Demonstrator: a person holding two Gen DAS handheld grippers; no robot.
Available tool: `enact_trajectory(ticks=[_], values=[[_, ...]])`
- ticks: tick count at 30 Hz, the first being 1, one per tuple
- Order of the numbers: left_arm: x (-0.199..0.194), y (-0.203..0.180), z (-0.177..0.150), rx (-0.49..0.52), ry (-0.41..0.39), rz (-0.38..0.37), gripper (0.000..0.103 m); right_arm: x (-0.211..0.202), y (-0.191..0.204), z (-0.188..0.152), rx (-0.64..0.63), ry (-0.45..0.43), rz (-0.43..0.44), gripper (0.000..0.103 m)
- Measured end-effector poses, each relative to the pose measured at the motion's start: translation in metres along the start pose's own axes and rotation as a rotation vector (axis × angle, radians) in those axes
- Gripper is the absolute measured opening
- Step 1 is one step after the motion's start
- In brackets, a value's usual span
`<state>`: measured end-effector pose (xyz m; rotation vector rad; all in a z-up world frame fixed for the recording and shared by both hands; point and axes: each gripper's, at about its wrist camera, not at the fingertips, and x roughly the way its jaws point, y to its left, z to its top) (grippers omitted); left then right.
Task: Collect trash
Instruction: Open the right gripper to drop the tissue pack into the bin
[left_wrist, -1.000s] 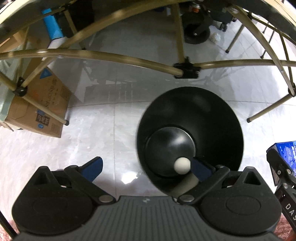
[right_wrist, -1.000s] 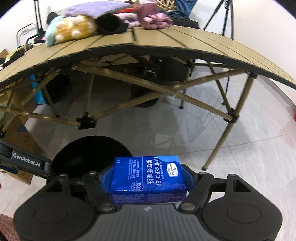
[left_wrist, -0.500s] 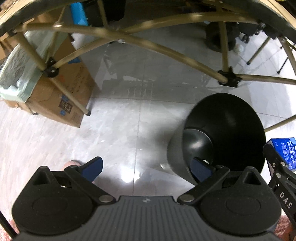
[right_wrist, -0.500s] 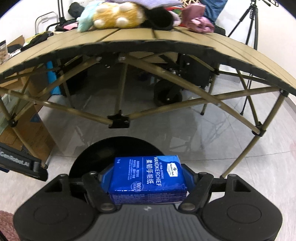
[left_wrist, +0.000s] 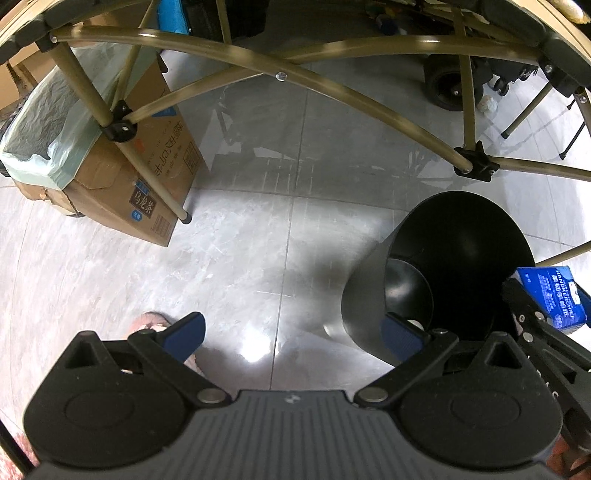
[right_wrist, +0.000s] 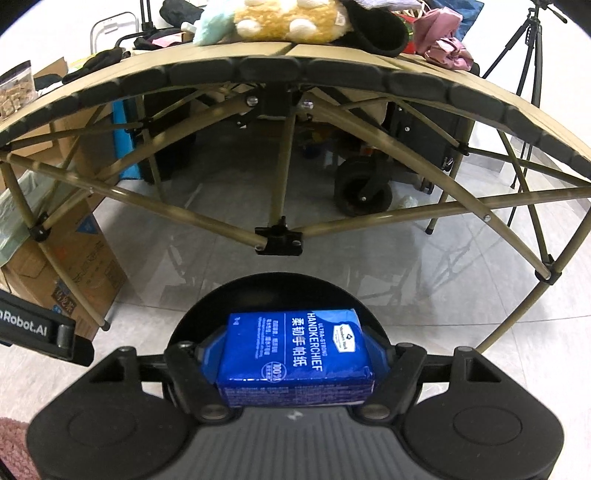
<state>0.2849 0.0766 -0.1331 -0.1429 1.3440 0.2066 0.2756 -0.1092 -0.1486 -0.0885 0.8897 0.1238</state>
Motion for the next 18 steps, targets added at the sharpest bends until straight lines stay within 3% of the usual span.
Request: enact_trajectory(ticks=[3,18], values=[[-0.0001,-0.0007,-0.0004,0.001,-0.001,0.002,0.103,0.0005,-0.0033,0.0007,0.011,-0.009,-0.003,0.102],[0.0011,-0.0011,-0.0008,0.010,0.003,0.003,0.103,0.0067,-0.0057,-0.0019,0.019,0.021,-0.009,0.103]])
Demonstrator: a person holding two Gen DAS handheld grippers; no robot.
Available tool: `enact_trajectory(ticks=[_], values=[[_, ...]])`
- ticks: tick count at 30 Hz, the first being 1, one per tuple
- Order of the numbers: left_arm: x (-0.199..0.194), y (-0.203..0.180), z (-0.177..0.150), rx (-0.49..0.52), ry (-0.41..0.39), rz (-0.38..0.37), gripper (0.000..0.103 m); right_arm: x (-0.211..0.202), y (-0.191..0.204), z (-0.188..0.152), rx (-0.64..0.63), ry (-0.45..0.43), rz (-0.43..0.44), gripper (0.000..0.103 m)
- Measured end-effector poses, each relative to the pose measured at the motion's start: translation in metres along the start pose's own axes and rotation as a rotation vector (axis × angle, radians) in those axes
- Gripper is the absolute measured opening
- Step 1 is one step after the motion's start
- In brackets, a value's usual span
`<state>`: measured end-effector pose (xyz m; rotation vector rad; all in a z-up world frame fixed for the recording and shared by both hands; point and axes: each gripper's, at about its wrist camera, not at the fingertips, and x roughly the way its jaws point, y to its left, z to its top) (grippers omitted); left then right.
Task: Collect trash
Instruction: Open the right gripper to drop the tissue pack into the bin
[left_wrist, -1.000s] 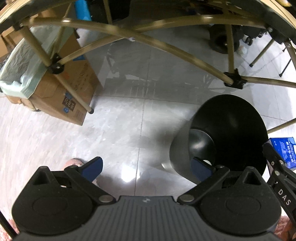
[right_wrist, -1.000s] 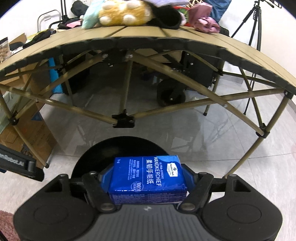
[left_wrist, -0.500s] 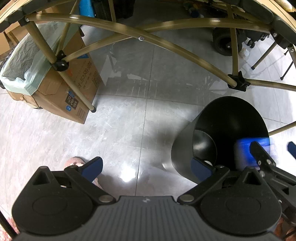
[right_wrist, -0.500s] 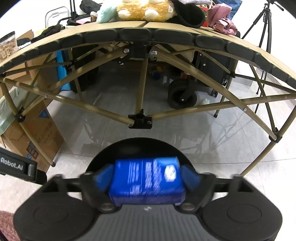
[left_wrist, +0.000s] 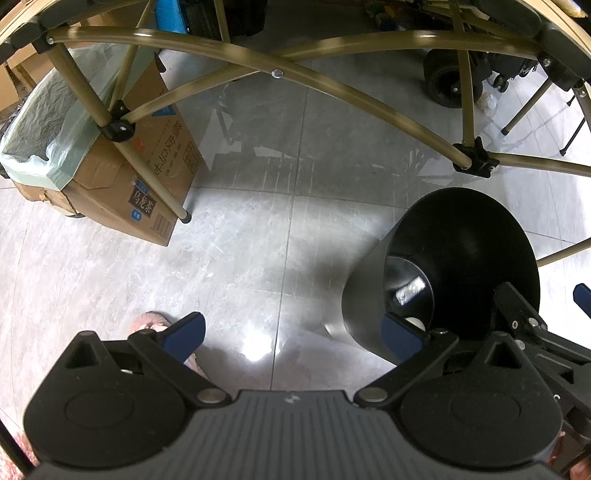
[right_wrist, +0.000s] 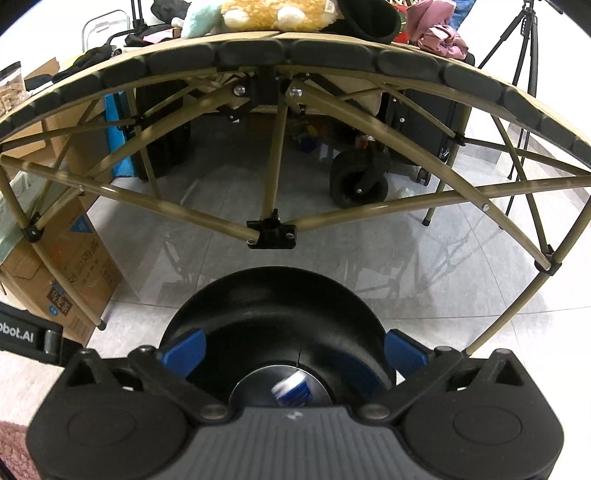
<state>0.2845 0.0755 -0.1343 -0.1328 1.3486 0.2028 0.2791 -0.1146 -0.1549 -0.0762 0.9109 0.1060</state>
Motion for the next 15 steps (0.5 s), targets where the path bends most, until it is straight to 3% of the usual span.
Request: enact_trajectory(ticks=[15], values=[[0.0008,-0.0041,-0.0019,0.007,0.002,-0.004,0.103,0.0025,-0.0049,-0.0006,0.008,0.016,-0.010,0.103]])
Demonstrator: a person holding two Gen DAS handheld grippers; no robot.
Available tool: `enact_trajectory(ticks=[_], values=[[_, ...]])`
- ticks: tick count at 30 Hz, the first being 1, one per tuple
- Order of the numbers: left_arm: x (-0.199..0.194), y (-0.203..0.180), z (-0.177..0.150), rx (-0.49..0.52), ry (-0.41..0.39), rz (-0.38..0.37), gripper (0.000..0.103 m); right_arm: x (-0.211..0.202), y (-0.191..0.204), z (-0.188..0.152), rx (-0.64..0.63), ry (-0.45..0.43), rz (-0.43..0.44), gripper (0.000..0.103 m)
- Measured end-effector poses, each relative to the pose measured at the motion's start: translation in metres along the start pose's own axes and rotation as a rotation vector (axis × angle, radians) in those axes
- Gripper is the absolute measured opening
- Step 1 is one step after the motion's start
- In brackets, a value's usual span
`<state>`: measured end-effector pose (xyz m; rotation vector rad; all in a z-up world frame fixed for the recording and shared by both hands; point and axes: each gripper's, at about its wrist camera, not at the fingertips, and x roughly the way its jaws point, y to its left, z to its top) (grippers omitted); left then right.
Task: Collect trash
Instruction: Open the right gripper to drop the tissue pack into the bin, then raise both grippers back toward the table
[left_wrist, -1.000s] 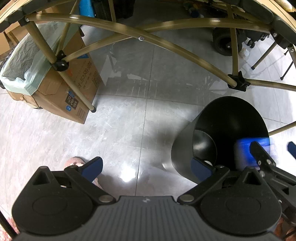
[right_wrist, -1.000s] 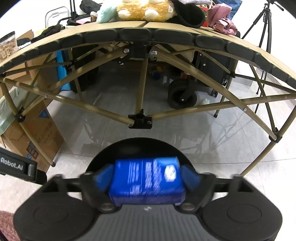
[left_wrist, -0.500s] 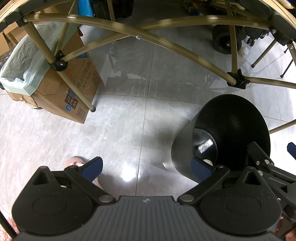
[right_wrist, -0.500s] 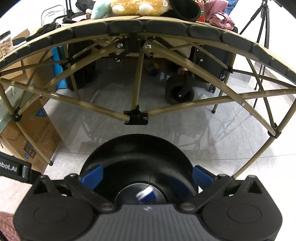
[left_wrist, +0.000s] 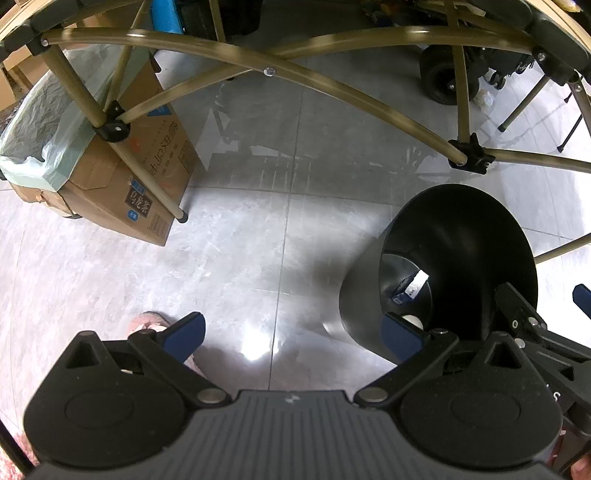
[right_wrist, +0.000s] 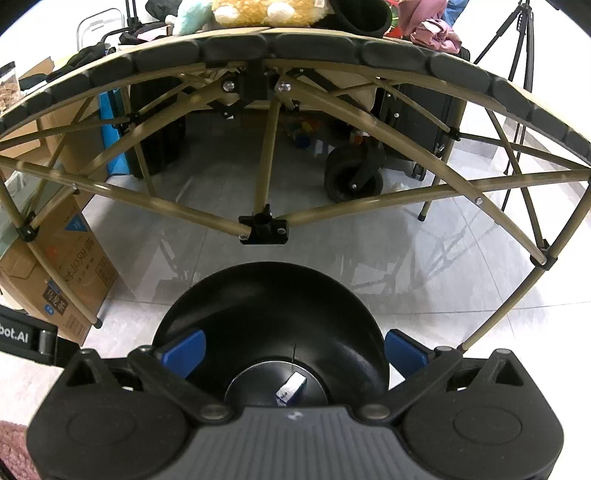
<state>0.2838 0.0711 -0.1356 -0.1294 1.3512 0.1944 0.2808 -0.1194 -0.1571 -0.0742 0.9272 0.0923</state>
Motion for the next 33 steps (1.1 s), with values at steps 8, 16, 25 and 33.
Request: enact_trajectory(ticks=[8,16,25,33], values=[[-0.003,-0.003,-0.001,0.013,-0.004,-0.015,0.103,0.003,-0.003,-0.004,0.000,0.065,0.002,0.103],[-0.004,-0.011,-0.003,0.034,0.001,-0.024,0.103,0.011,-0.013,-0.013,0.010,0.175,0.011,0.103],[-0.001,-0.016,-0.004,0.053,0.011,-0.021,0.103,0.016,-0.013,-0.023,-0.019,0.248,0.030,0.103],[-0.001,-0.021,-0.006,0.067,0.014,-0.020,0.103,0.015,-0.017,-0.022,-0.015,0.259,0.034,0.103]])
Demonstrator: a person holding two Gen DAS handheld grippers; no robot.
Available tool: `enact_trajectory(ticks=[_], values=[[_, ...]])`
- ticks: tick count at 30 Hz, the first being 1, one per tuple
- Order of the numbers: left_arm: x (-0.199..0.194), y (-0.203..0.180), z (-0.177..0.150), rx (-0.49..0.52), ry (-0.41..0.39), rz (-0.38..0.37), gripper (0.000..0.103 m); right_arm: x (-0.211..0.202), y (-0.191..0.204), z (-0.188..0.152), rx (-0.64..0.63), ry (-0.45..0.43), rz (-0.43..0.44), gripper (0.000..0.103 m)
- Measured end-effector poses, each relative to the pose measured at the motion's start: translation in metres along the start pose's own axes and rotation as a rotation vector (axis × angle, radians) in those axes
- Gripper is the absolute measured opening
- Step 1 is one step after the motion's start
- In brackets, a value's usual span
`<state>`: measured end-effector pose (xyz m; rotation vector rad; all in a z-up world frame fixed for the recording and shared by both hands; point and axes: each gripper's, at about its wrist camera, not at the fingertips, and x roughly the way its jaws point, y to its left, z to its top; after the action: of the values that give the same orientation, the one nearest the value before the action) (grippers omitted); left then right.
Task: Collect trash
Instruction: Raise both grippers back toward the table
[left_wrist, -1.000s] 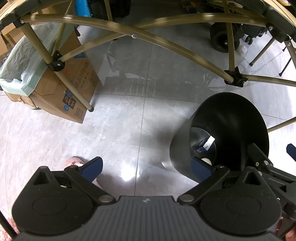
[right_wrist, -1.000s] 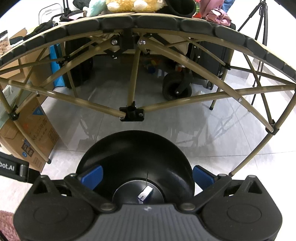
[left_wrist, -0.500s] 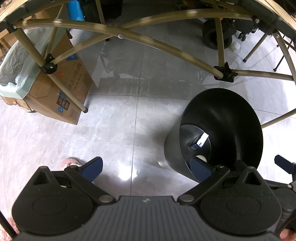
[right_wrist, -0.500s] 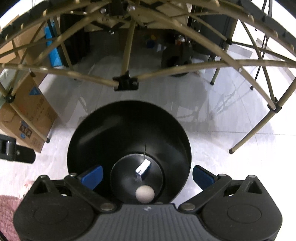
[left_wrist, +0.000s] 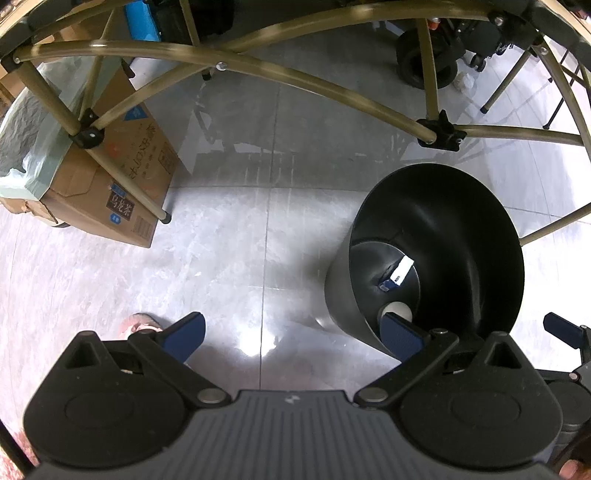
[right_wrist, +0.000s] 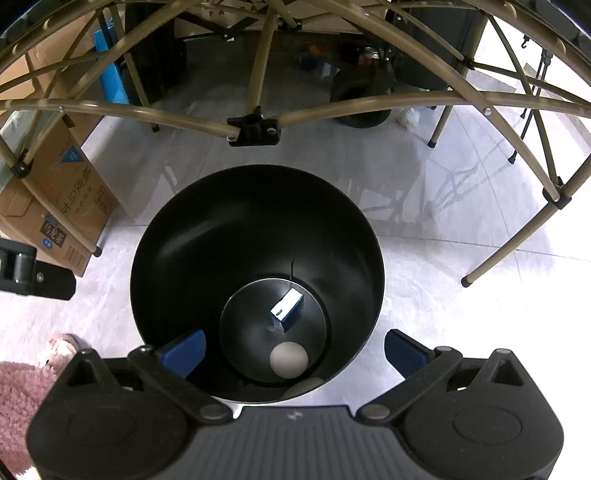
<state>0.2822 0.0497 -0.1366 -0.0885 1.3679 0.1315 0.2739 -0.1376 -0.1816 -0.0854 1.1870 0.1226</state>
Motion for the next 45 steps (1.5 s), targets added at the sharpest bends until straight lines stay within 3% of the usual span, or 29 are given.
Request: enact_trajectory(ticks=[7,12,17,23,30,45], values=[[-0.015,-0.005,-0.004,0.014,-0.053,-0.008,0.103,-0.009,-0.012,-0.002,0.025,-0.015,0.005,0.103],[-0.040,-0.013,-0.012,0.046,-0.139,-0.004,0.103,-0.035,-0.030,-0.007,0.068,-0.072,0.019,0.103],[-0.071,-0.024,-0.017,0.077,-0.237,-0.011,0.103,-0.068,-0.054,-0.010,0.121,-0.162,0.040,0.103],[-0.112,-0.036,-0.019,0.114,-0.370,-0.034,0.103,-0.118,-0.069,-0.008,0.127,-0.330,0.034,0.103],[-0.141,-0.044,-0.001,0.102,-0.475,-0.040,0.103,-0.162,-0.074,0.009,0.116,-0.511,0.044,0.103],[-0.163,-0.015,0.072,-0.085,-0.640,0.008,0.103,-0.184,-0.048,0.082,0.073,-0.742,0.092,0.103]])
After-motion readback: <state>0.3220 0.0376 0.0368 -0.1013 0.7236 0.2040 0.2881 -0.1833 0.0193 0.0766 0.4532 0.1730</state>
